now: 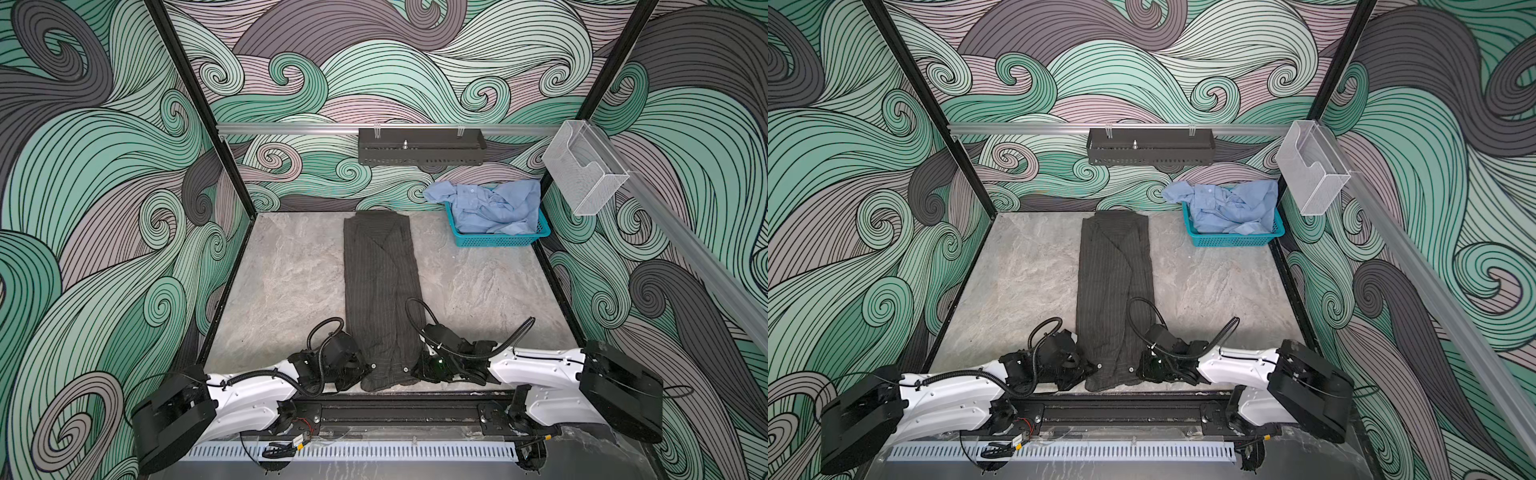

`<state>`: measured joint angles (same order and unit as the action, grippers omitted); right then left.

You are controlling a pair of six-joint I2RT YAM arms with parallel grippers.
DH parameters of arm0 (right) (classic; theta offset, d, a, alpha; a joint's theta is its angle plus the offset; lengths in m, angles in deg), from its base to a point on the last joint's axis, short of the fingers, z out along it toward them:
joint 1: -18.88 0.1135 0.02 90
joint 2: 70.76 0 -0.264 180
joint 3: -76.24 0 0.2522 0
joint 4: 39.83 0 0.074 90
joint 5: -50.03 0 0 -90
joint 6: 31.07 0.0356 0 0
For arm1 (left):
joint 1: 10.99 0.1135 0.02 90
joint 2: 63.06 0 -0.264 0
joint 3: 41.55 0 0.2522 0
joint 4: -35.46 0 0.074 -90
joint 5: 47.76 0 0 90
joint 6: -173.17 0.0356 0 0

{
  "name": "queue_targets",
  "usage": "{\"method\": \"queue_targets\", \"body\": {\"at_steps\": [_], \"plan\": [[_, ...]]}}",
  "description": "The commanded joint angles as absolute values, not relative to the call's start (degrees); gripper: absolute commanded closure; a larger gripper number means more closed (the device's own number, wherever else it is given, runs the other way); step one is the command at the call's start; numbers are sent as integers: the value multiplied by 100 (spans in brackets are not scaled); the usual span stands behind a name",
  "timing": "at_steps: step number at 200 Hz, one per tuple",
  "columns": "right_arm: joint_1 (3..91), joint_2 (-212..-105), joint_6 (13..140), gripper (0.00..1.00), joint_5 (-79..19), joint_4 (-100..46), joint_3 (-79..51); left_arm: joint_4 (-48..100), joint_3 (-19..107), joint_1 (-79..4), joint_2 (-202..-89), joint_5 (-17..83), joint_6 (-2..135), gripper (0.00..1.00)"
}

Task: Fold and stack the long sleeve shirts
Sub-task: 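Fold the held cuff end over the strip toward the basket with both grippers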

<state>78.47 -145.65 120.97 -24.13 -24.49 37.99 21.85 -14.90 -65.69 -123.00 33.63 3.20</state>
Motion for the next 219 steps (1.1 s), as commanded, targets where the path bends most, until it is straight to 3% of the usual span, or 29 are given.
{"method": "queue_targets", "body": {"at_steps": [1, 60, 99, 121, 160, 219], "plan": [[8192, -14504, 12186, 99, -2333, -2018, 3616, 880, -1257, -6690, -12154, 3345, 812, 100], [9153, -13707, 12825, 100, -2640, -1680, 3614, -229, -1048, -7688, -11228, 3443, 439, 100], [8875, -12848, 12491, 100, -3050, -1020, 3221, -841, -457, -7720, -10292, 4371, 749, 100], [8346, -12842, 12079, 100, -2960, -198, 2608, -931, 29, -7063, -10250, 4107, 1206, 100], [7489, -13562, 11422, 100, -2626, 792, 1333, -933, 1152, -5883, -11159, 3317, 2139, 100], [6316, -14768, 10736, 99, -1940, 892, 25, -676, 2327, -4521, -12577, 2656, 2750, 100]]}}
